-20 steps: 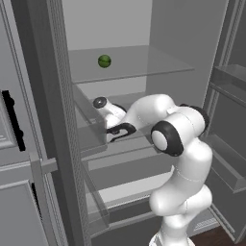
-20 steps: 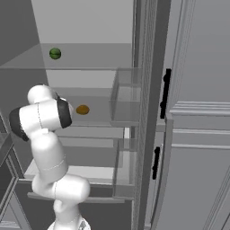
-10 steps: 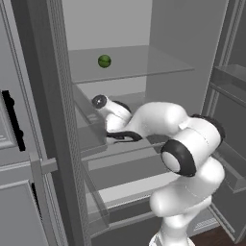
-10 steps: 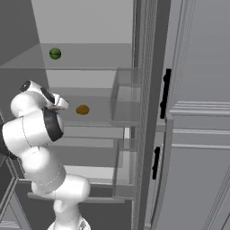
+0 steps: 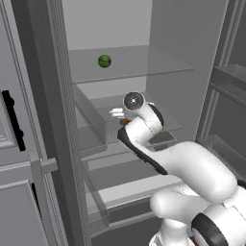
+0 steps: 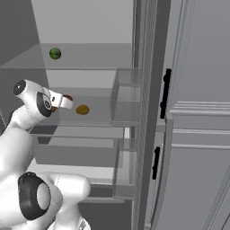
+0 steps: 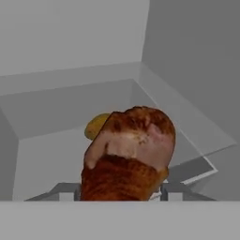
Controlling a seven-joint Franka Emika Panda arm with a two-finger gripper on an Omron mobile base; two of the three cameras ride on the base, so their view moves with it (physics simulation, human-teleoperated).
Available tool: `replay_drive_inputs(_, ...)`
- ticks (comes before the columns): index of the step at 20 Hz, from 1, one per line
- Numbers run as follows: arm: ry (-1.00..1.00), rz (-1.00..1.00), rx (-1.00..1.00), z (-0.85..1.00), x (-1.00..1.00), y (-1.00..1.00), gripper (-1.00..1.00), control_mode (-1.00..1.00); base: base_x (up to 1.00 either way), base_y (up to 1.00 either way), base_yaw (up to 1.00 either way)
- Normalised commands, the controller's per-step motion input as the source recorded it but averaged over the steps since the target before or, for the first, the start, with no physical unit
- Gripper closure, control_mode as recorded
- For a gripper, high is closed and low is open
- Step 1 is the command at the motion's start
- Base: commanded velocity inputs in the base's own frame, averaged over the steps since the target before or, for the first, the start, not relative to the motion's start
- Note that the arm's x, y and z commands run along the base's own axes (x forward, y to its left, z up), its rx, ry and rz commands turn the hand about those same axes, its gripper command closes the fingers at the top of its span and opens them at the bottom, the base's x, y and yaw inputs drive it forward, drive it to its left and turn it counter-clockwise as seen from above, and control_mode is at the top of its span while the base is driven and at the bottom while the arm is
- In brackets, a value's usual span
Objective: Place one avocado and one chicken drumstick in each tupperware on the nearby counter, to pack two identical lunches.
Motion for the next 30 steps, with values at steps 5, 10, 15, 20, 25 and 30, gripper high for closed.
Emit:
replay_drive_inputs(5, 0.24, 0.10, 0.07, 0.79, -1.00, -0.17, 1.00, -1.00, 0.00, 0.00, 0.00)
replay_drive_inputs(10, 0.31, 0.17, 0.11, 0.21, -1.00, -0.23, 1.00, -1.00, 0.00, 0.00, 0.00)
replay_drive_inputs(15, 0.13, 0.07, 0.03, -0.02, -0.81, -0.10, 1.00, -1.00, 0.00, 0.00, 0.00)
replay_drive_inputs(20, 0.00, 0.00, 0.00, 0.00, 0.00, 0.00, 1.00, 1.00, -1.00, -0.01, 0.25)
replay_drive_inputs(25, 0.00, 0.00, 0.00, 0.00, 0.00, 0.00, 1.00, 1.00, -1.00, -0.22, 0.50)
replay_drive_inputs(30, 0.00, 0.00, 0.00, 0.00, 0.00, 0.00, 1.00, 1.00, -0.73, -0.10, 0.75)
